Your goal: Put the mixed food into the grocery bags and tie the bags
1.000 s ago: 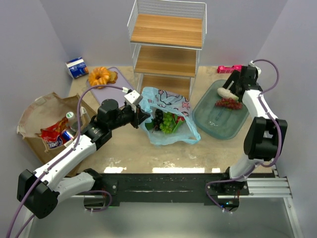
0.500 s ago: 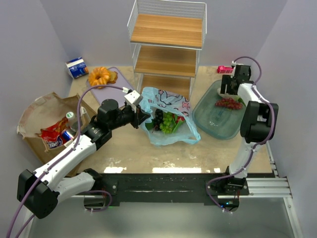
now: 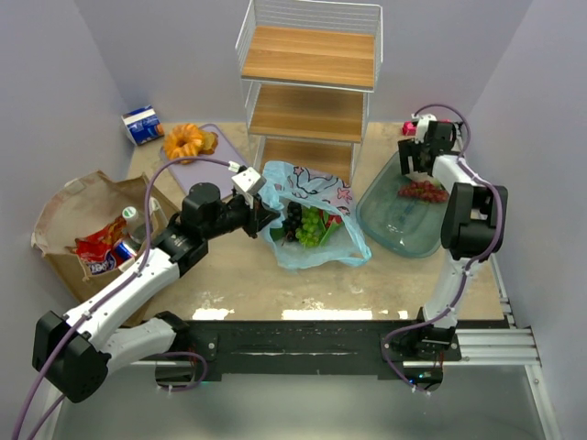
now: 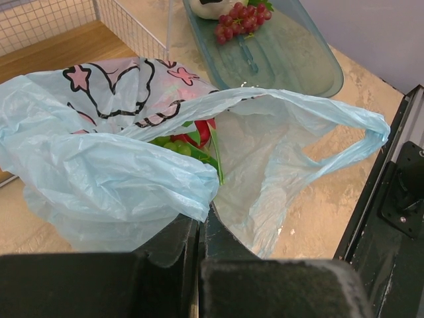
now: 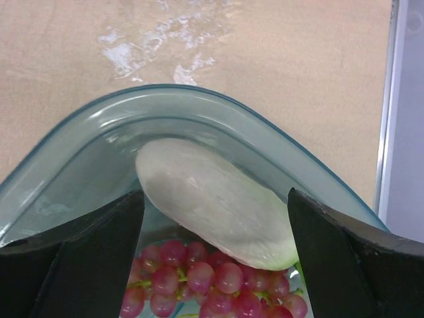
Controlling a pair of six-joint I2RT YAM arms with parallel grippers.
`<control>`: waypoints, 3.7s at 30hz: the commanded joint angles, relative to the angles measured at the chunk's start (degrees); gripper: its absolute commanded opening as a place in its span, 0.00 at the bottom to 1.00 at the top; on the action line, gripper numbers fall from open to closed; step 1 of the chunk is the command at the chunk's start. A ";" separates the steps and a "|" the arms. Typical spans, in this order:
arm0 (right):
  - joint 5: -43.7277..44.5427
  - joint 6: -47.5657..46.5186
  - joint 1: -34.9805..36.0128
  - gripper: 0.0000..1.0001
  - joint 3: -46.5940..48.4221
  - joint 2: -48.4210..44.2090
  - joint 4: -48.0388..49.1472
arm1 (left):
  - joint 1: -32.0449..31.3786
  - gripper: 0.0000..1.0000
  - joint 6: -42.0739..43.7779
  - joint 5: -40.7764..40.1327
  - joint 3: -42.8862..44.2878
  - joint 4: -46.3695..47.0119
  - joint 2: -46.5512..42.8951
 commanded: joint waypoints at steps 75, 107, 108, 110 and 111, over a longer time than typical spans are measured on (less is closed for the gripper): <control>28.09 3.81 61.49 0.00 -25.31 -22.13 32.36 | 0.10 0.00 2.27 -4.97 1.33 1.41 -1.54; 19.05 38.40 60.51 0.88 -22.99 -58.06 -32.30 | 0.19 0.00 1.04 -11.47 1.68 -1.05 -0.66; 20.10 39.21 60.34 0.88 -23.70 -58.32 -33.71 | 0.28 0.00 1.13 -11.65 1.68 -1.05 -0.75; 20.29 41.41 59.12 0.88 -26.41 -59.20 -36.10 | 0.19 0.00 1.22 -11.74 1.59 -1.05 -0.75; 19.50 41.77 58.32 0.88 -27.30 -59.81 -36.36 | 0.19 0.00 1.30 -11.65 1.50 -1.05 -0.75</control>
